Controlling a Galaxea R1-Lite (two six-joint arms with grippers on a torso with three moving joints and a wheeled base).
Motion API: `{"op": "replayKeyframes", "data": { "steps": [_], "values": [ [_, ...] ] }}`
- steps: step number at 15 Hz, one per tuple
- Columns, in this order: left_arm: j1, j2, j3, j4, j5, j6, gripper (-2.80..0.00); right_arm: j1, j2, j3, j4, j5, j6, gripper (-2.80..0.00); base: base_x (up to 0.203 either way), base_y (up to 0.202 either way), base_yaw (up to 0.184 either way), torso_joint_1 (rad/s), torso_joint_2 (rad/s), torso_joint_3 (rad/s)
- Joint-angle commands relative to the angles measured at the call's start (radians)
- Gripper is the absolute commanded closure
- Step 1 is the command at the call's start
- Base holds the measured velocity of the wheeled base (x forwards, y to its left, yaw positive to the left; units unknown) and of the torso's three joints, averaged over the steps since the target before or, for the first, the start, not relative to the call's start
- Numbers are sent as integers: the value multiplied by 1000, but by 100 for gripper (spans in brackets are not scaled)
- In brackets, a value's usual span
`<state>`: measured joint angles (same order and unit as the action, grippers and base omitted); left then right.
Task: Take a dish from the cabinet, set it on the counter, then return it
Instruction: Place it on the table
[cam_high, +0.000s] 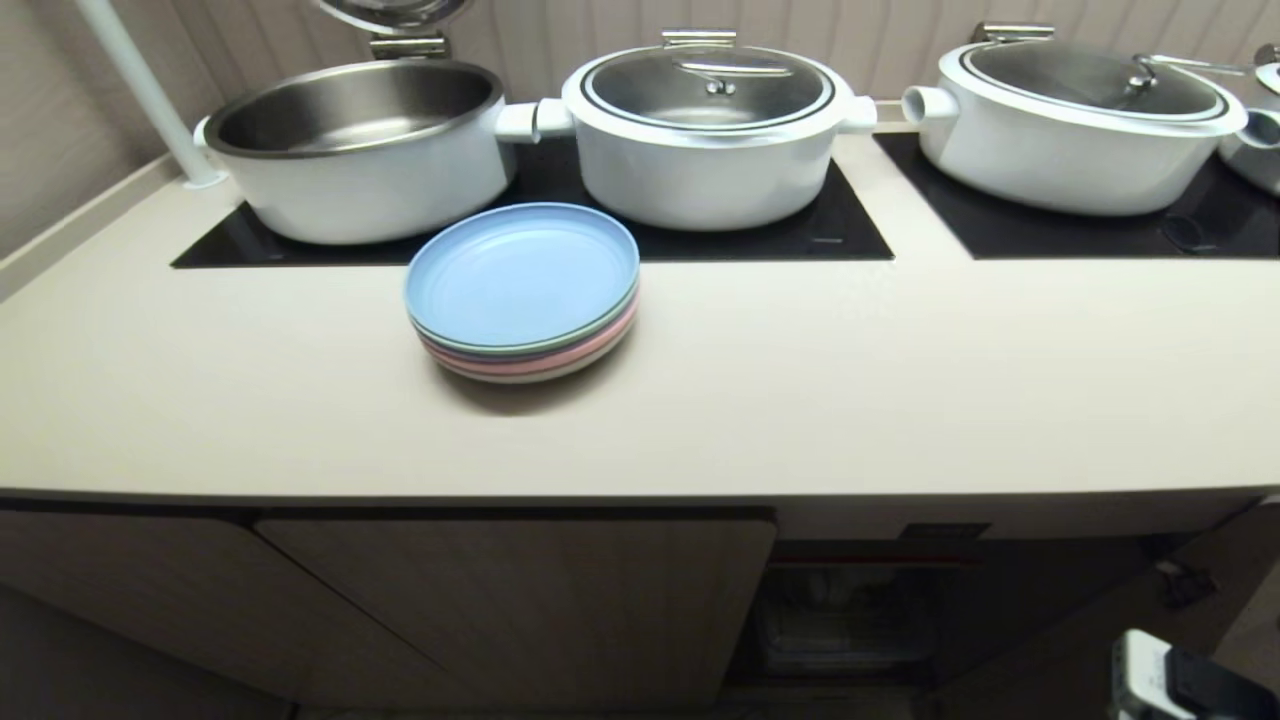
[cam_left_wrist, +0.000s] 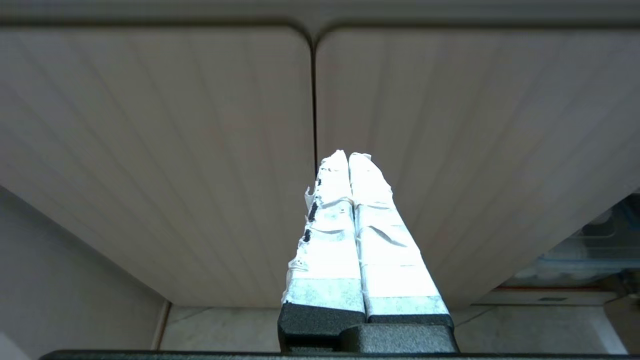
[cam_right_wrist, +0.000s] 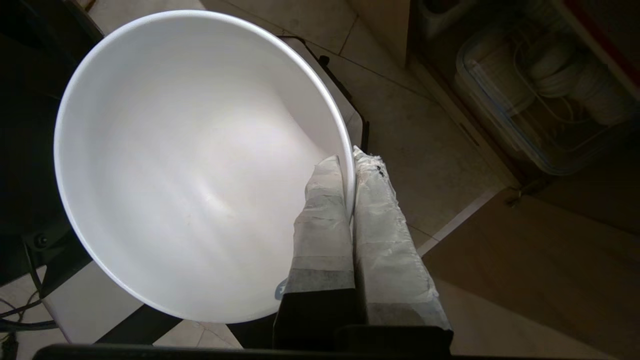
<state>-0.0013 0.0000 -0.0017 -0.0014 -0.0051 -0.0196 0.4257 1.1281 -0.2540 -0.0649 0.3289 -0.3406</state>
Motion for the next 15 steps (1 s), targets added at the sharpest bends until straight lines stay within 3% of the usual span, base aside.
{"op": "replayKeyframes", "data": {
  "steps": [1, 6, 15],
  "values": [
    [1, 0, 0, 0, 0, 0, 0, 1, 1, 1, -1, 2, -3, 0, 0, 0, 0, 271, -578, -309],
    [0, 0, 0, 0, 1, 0, 0, 1, 2, 1, -1, 2, -3, 0, 0, 0, 0, 275, -588, -305],
    [0, 0, 0, 0, 0, 0, 0, -1, 6, 1, -1, 2, -3, 0, 0, 0, 0, 176, -355, -186]
  ]
}}
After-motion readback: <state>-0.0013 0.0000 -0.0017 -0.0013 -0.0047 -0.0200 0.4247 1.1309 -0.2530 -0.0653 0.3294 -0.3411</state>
